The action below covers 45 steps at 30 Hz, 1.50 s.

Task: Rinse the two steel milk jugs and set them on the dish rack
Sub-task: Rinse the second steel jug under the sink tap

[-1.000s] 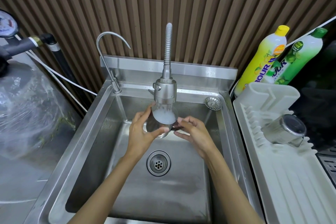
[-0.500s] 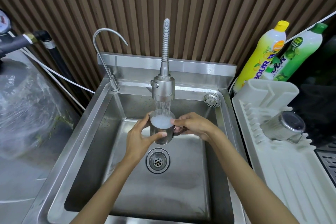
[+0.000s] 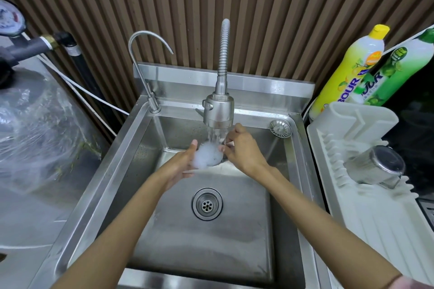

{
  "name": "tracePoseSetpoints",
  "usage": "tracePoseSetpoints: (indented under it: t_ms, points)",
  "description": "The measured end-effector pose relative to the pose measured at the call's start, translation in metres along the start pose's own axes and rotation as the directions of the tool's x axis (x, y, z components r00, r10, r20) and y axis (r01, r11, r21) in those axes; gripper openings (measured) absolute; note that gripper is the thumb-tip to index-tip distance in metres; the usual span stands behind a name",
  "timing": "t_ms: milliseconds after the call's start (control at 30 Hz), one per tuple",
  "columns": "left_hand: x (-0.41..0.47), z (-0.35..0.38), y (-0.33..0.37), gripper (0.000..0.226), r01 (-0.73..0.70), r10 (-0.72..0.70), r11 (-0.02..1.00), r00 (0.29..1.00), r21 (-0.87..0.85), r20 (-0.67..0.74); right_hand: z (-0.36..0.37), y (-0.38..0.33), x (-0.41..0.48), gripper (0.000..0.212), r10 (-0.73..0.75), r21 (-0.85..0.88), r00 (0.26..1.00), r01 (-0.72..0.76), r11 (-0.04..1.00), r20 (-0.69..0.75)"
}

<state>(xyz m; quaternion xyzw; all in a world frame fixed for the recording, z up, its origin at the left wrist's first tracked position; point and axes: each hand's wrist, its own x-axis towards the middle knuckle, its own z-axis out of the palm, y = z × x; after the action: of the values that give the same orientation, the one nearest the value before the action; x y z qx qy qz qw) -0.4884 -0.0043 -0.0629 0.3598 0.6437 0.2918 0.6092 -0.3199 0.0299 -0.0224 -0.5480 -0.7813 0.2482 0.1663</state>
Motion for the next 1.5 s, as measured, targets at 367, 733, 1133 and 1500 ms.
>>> tracePoseSetpoints:
  t_ms: [367,733,1133,1500]
  points:
    - [0.005,0.012,-0.010,0.066,0.103,-0.101,0.994,0.993,-0.024,0.063,0.002,0.003,-0.009,0.041,-0.283,-0.243,0.950,0.308,0.920,0.133]
    - [0.003,0.007,-0.003,0.033,-0.003,0.008,0.994,0.999,-0.112,0.042,0.007,0.027,-0.008,0.018,-0.550,-0.310,0.835,0.521,0.795,-0.007]
    - [-0.004,0.016,0.007,0.049,-0.283,0.251,0.932,0.955,-0.227,-0.159,0.003,0.034,-0.007,0.030,-0.621,-0.295,0.755,0.557,0.776,-0.209]
    - [-0.023,0.029,0.003,0.038,-0.275,0.237,0.956,0.930,-0.104,-0.280,0.019,0.032,-0.009,0.025,0.207,0.589,0.970,-0.093,0.803,-0.130]
